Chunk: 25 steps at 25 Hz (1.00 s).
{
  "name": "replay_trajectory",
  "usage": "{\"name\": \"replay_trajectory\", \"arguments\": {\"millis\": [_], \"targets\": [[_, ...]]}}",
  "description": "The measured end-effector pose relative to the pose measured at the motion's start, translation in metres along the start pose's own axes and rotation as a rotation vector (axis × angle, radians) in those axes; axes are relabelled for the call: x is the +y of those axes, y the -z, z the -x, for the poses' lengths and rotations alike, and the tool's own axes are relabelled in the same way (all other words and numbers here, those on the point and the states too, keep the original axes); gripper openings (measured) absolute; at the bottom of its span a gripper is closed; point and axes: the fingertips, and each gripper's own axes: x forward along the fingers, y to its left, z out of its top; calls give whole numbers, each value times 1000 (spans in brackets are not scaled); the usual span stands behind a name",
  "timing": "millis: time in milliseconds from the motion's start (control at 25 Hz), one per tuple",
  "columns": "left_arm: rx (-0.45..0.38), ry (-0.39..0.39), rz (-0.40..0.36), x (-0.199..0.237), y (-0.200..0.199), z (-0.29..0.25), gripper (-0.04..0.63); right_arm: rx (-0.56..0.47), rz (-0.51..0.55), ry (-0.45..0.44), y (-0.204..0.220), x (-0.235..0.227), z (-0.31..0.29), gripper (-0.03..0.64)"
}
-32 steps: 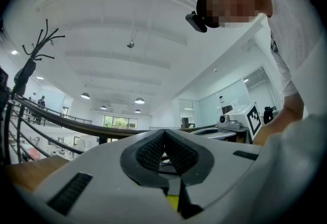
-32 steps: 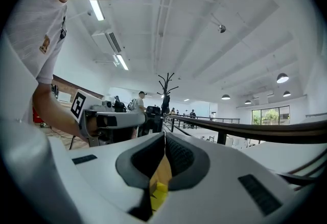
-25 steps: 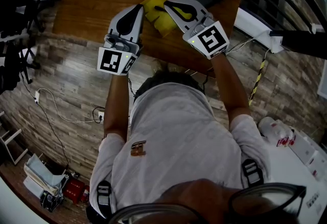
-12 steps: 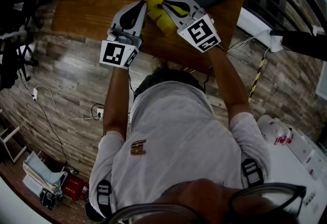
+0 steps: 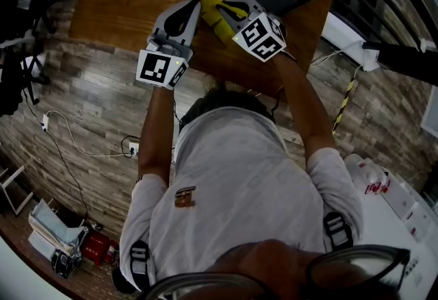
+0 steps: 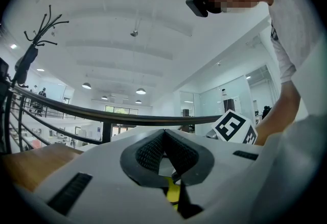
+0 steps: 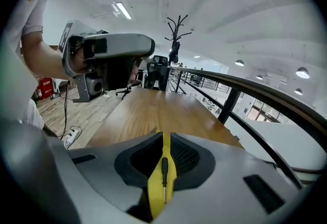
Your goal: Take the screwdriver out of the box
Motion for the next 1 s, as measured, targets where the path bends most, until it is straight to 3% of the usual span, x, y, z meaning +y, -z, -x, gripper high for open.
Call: {"name": "replay_trajectory", "arguments": {"millis": [400, 560, 1000], "targets": [[10, -5, 14, 16, 7, -1, 18, 103, -1, -38, 21, 1, -31, 38], [15, -6, 18, 22, 12, -2, 18, 157, -4, -60, 33, 3, -44, 120], [26, -7, 38, 33, 22, -8, 18, 325, -17, -94, 69, 2, -74, 143]]}}
